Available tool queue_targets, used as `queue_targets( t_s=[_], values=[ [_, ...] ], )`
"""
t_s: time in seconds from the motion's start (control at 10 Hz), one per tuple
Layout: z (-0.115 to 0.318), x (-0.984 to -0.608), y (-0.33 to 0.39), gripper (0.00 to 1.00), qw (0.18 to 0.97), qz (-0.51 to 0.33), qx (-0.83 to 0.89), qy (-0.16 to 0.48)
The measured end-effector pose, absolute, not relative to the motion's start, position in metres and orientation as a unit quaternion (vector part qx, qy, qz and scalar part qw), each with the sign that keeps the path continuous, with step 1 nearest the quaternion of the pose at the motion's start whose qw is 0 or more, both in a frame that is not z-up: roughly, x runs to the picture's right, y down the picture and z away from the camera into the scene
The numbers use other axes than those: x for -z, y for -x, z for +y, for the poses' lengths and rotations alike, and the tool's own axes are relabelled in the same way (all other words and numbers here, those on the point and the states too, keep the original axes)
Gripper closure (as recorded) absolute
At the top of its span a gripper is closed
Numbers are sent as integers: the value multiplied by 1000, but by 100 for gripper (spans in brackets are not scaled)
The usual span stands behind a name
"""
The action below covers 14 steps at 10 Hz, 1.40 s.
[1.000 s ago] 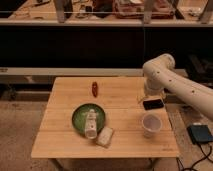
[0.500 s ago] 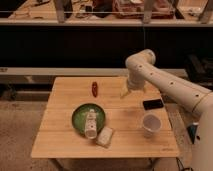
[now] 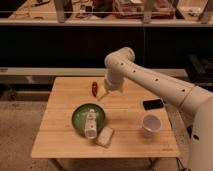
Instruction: Move the arm in a circular motion
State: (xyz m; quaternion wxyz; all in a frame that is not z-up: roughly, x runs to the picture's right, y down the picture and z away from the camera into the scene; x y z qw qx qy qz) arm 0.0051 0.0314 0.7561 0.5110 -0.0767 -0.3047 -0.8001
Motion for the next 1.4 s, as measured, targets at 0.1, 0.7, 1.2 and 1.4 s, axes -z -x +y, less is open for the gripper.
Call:
queue_targets(
  t_s=[0.1, 0.7, 1.2, 1.4],
  values=[
    [39, -735, 10, 20, 491, -317, 809, 63],
    [115, -581, 11, 20, 411, -372, 830, 56],
    [121, -559, -162, 20, 502, -289, 794, 187],
    [115, -581, -219, 20, 532, -246, 778, 225]
  ],
)
